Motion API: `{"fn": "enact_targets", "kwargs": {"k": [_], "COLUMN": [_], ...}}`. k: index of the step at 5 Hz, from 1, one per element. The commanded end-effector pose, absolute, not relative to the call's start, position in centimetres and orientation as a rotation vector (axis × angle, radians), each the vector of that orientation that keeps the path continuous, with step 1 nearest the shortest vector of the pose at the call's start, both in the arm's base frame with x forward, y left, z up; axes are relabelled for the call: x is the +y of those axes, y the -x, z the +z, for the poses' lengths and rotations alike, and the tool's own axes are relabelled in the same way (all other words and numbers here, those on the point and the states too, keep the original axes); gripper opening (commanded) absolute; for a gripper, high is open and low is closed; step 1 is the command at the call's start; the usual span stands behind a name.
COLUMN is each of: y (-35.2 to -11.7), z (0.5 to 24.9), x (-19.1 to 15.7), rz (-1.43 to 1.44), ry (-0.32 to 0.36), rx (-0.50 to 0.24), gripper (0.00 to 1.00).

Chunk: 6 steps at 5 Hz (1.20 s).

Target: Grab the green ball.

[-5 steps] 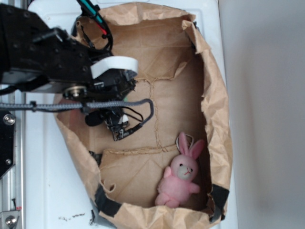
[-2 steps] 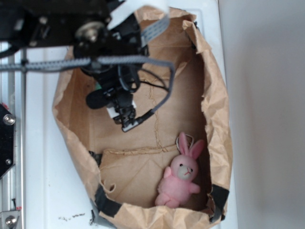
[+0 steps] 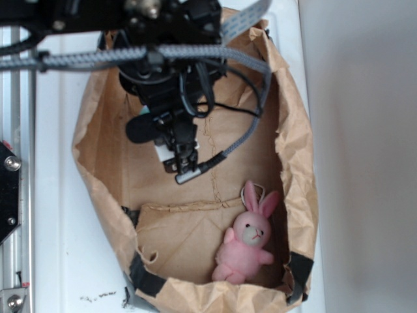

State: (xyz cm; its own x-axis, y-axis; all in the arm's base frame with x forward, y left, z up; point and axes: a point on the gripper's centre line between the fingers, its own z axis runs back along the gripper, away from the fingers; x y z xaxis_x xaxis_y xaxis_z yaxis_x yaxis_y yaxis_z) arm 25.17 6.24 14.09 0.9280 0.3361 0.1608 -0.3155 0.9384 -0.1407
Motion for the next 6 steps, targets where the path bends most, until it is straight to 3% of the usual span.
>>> {"fn": "enact_targets", "kwargs": {"k": [1, 3, 5, 6], "y": [-24.5, -25.7, -27.2, -27.5], "z": [18.9, 18.6, 17.0, 16.9], "x": [4.2, 1.4, -1.0, -0.6], "rz": [0.152, 0.144, 0.168, 0.167], "ry": [0.131, 0.108, 0.091, 0.099], "rx": [-0.298, -0.395, -0.4, -0.388], "gripper": [0.0, 0.0, 0.0, 0.0]}}
